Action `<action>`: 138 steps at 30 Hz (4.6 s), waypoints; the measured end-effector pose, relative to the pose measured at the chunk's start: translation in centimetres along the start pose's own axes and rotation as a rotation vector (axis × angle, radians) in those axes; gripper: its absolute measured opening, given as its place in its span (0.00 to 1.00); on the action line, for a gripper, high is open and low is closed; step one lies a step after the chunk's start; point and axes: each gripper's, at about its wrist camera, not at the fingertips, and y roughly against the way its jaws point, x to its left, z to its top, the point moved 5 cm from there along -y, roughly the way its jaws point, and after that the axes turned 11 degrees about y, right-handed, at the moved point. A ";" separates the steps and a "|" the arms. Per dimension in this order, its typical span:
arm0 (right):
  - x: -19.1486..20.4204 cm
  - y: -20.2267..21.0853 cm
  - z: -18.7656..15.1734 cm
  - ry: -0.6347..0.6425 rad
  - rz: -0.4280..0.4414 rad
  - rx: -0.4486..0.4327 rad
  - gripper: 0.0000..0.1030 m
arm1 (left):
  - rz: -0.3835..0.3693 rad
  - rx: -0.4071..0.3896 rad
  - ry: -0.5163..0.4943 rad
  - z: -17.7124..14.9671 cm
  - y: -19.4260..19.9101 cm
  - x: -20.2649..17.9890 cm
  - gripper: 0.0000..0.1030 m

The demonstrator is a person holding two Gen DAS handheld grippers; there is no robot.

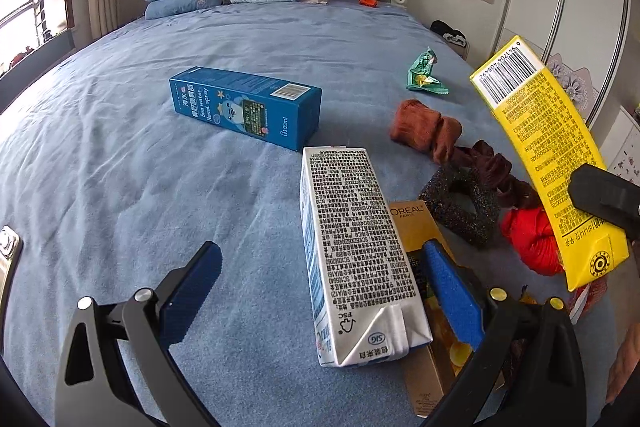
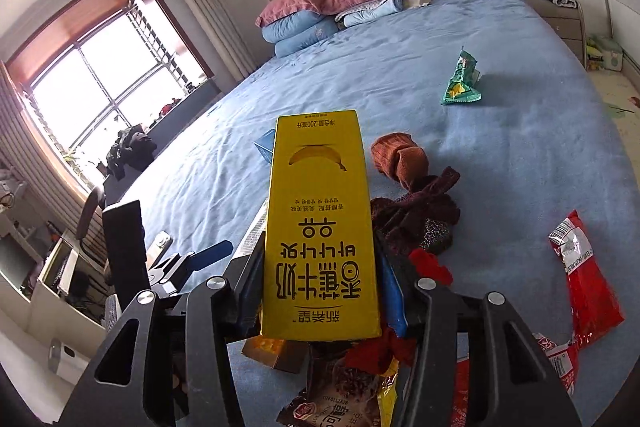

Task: Collect trash
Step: 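Grasp the yellow banana-milk carton with the right gripper while the left grasps the white milk carton, then carry both cartons to the yellow bin and open both grippers over it, then return both grippers to the bed toward the remaining trash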

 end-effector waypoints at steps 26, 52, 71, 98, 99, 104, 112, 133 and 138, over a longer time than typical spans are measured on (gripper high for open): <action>3.3 3.6 1.4 0.030 0.104 -0.116 0.47 | -0.112 -0.156 0.063 2.0 7.6 1.0 0.36; -8.8 35.9 -14.1 -0.122 -0.406 -0.276 0.47 | -0.566 0.106 -0.440 -16.4 13.0 -34.1 0.36; -19.7 46.2 -37.4 -0.527 -0.613 -0.210 0.47 | -0.595 0.508 -0.663 -38.6 6.8 -49.9 0.36; -19.8 46.3 -37.8 -0.580 -0.614 -0.228 0.82 | -0.588 0.431 -0.645 -35.6 9.6 -46.7 0.90; -19.4 46.0 -36.9 -0.566 -0.613 -0.232 0.82 | -0.594 0.414 -0.628 -34.6 10.0 -46.2 0.90; -17.3 43.7 -32.3 -0.479 -0.577 -0.240 0.82 | -0.591 0.296 -0.557 -29.0 12.0 -42.7 0.92; -12.6 36.7 -23.7 -0.316 -0.459 -0.234 0.82 | -0.469 0.101 -0.436 -19.4 12.9 -33.2 0.94; -2.1 16.7 -8.3 -0.047 -0.165 -0.135 0.82 | -0.130 -0.014 -0.086 -5.3 7.6 -9.0 0.96; -1.2 13.6 -6.9 -0.021 -0.134 -0.107 0.82 | -0.109 0.026 -0.028 -4.3 4.8 -7.3 0.96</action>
